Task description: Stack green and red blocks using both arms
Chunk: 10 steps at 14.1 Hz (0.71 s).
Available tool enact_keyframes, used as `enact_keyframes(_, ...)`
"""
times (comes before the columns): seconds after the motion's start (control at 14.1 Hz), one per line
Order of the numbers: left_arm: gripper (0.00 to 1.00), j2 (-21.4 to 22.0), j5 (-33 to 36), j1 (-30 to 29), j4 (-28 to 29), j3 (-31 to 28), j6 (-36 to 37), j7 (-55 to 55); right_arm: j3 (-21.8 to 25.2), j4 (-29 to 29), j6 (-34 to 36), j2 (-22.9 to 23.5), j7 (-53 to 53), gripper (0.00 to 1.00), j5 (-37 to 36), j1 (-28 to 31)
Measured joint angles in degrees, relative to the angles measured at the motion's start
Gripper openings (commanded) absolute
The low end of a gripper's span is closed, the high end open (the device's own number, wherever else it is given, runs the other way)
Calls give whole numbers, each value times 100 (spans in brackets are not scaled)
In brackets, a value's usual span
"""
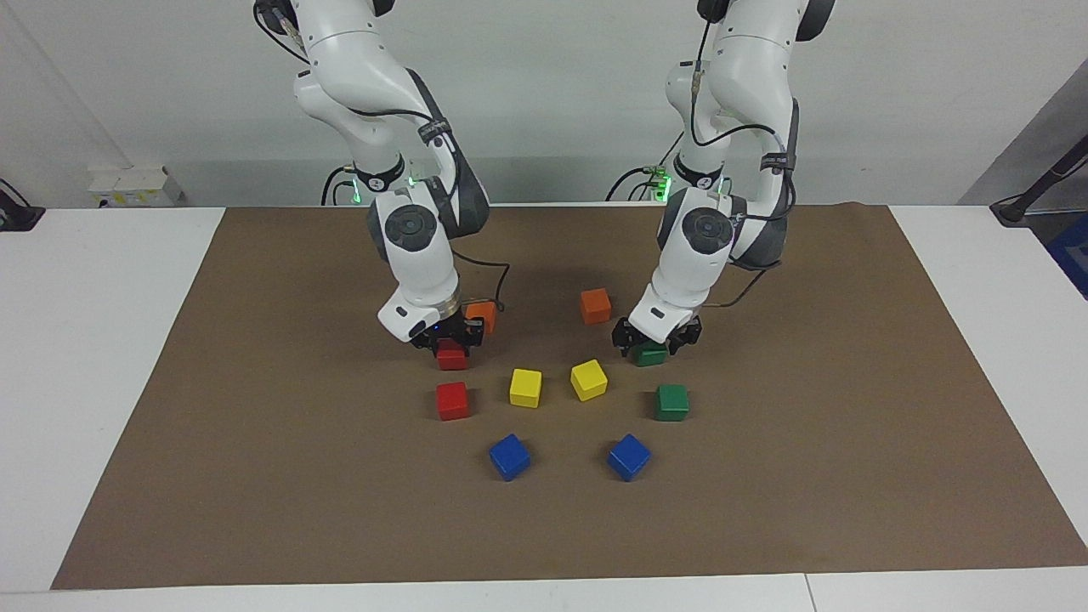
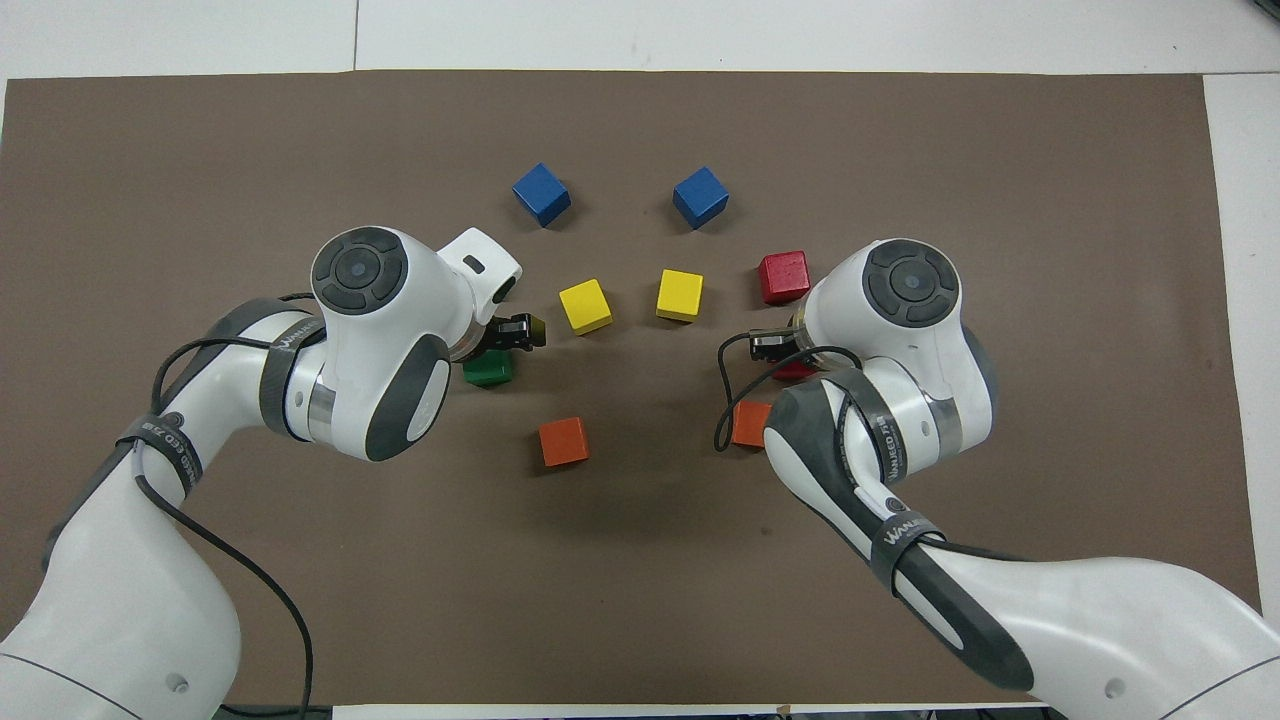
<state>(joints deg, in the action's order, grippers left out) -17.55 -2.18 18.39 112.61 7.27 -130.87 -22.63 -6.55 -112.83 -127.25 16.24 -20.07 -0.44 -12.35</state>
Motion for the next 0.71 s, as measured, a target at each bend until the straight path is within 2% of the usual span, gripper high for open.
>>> enact_keyframes(0.21,100,-1,0,0,53,-38,0,-30,34,666,848,-162,1028,0,-2,741)
enact_keyframes(0.35,100,-2,0,1,123,-38,-11,-133,49,757,760,-191,1865,0,-1,1419)
enact_keyframes(0.5,96,-2,0,5,201,-37,-92,-220,53,723,550,-104,2343,0,-1,1863)
enact_keyframes(0.64,84,-3,0,9,287,-35,-130,-257,52,701,374,45,2550,0,-1,2032)
enact_keyframes(0.71,73,-3,0,10,318,-34,-147,-295,47,681,272,112,2560,0,-1,2032)
